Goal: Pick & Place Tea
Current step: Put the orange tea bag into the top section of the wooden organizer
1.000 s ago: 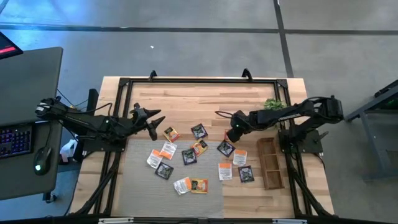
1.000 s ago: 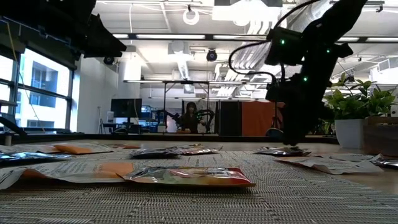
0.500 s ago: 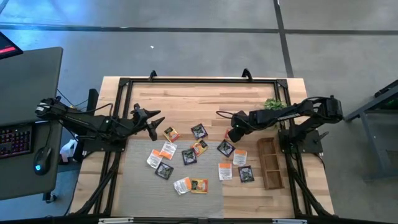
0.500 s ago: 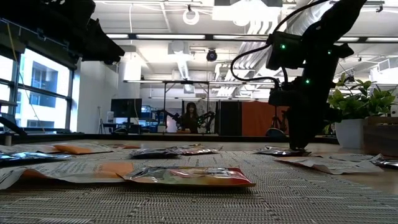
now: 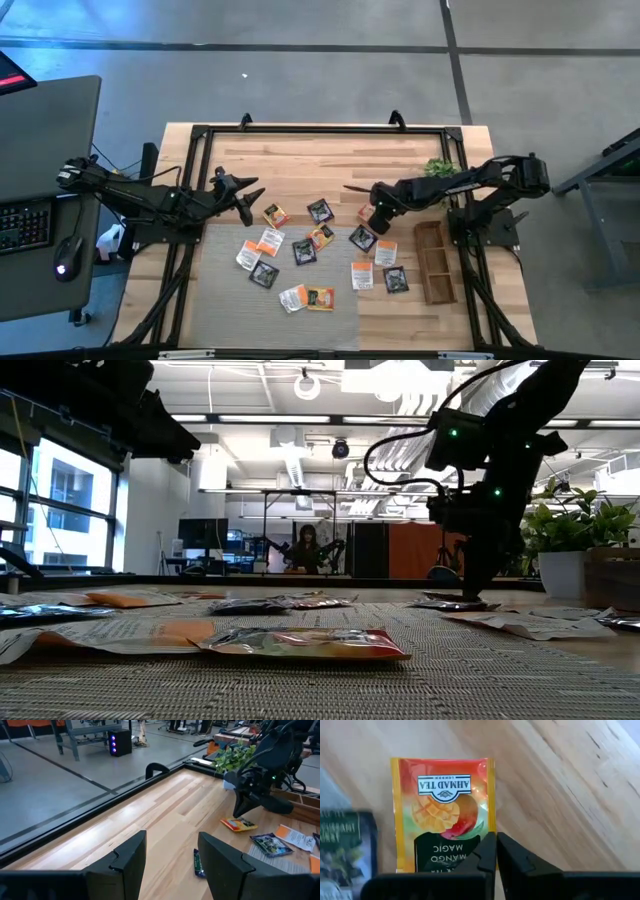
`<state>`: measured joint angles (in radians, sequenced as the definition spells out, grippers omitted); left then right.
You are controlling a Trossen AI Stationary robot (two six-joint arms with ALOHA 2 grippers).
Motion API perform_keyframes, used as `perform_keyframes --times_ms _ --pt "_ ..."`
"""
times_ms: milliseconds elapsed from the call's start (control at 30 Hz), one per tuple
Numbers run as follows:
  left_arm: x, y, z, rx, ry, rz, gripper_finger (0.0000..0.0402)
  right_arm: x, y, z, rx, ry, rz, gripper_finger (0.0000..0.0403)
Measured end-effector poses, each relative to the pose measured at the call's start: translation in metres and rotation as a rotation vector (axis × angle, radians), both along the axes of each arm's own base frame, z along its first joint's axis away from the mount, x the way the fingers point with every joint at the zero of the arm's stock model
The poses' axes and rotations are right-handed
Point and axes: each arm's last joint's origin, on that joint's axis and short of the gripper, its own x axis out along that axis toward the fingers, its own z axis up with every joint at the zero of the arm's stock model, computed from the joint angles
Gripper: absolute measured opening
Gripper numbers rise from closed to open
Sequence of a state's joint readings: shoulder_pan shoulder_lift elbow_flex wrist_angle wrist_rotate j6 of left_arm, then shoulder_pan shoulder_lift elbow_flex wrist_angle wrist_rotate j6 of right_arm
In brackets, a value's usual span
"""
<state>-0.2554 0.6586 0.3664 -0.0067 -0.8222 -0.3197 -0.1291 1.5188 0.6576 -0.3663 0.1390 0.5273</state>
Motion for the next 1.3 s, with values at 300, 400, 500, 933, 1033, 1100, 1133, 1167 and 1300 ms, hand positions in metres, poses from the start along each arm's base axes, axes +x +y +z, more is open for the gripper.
perform_keyframes --times_ms 300,400,500,933,1033,1100,1133,1167,1300 --pt "0.000 0.000 0.000 -0.008 -0.009 0.003 0.0176 0.025 -0.002 0.029 -0.039 -0.074 0.157 0.0014" --pt "0.000 0.000 0.000 -0.015 -0.014 0.004 0.0176 0.032 -0.002 0.043 -0.021 -0.071 0.228 0.0008" --pt "0.000 0.000 0.000 -0.022 -0.018 0.006 0.0176 0.037 0.002 0.052 -0.035 -0.076 0.269 0.0003" --pt "0.000 0.000 0.000 -0.025 -0.018 -0.003 0.0176 0.021 0.017 0.015 -0.084 -0.110 0.273 0.0094" --pt "0.000 0.000 0.000 -0.025 -0.018 -0.003 0.0176 0.020 0.015 0.008 -0.205 -0.145 0.317 0.0114" --pt "0.000 0.000 0.000 -0.027 -0.019 -0.003 0.0176 0.020 0.014 0.006 -0.231 -0.192 0.310 0.0122" --pt "0.000 0.000 0.000 -0.031 -0.020 -0.005 0.0176 0.020 0.014 0.005 -0.227 -0.212 0.313 0.0123" --pt "0.000 0.000 0.000 -0.035 -0.023 -0.005 0.0176 0.020 0.014 0.004 -0.214 -0.230 0.320 0.0123" --pt "0.000 -0.001 0.000 -0.050 -0.030 -0.011 0.0176 0.018 0.015 0.002 -0.213 -0.248 0.358 0.0122"
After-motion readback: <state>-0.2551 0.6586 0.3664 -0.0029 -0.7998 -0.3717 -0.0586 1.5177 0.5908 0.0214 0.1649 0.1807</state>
